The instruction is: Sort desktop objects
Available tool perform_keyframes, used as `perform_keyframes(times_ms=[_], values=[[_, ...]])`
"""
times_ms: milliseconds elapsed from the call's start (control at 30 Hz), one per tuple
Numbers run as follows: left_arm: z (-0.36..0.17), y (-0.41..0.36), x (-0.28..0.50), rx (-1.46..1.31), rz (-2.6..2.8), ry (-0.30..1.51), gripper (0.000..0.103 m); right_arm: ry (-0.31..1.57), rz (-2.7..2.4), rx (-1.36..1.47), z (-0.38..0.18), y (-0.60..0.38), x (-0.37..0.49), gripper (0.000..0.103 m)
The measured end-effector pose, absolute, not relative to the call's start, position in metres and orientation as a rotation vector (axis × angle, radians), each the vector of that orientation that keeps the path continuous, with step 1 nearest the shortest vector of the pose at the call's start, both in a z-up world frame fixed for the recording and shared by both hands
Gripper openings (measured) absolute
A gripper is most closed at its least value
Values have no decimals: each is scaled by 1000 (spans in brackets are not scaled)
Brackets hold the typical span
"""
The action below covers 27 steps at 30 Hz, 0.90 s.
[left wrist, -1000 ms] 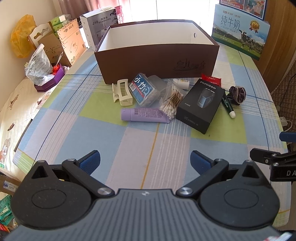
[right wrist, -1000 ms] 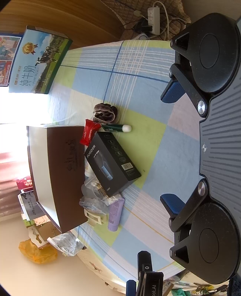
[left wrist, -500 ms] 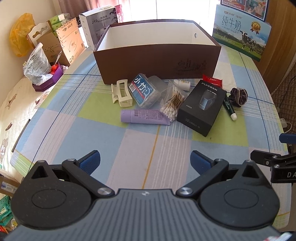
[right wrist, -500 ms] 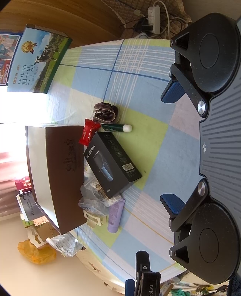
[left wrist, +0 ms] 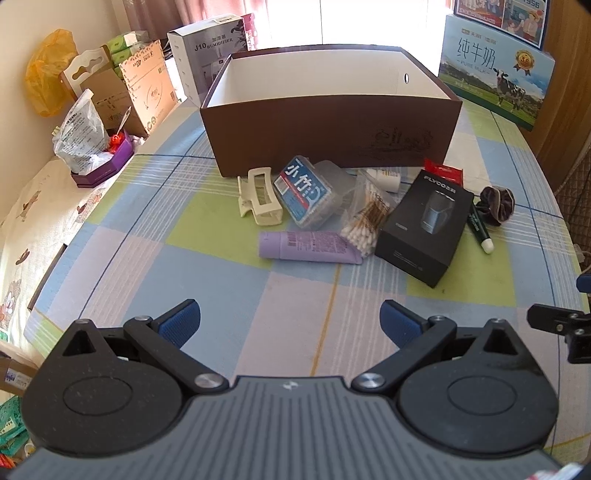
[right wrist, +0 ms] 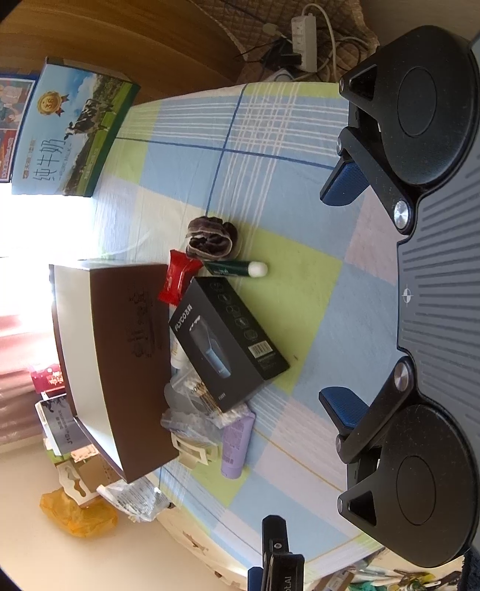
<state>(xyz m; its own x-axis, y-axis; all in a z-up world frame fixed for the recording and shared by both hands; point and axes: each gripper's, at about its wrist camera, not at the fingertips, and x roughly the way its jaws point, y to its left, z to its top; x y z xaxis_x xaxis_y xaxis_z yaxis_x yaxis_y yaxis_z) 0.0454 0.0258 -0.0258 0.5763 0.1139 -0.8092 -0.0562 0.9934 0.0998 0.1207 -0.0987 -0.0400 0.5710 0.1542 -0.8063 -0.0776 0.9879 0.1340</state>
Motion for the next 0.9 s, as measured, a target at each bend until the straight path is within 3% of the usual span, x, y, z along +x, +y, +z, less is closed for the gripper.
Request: perform_keyframes(times_ms=[667,900], values=[[-56,55,97,178,-153,879,102,911,60,109,-53,-125,142,101],[-83,59,133,289,-359,900,89,931,-17,135,-56,-143,143,101]])
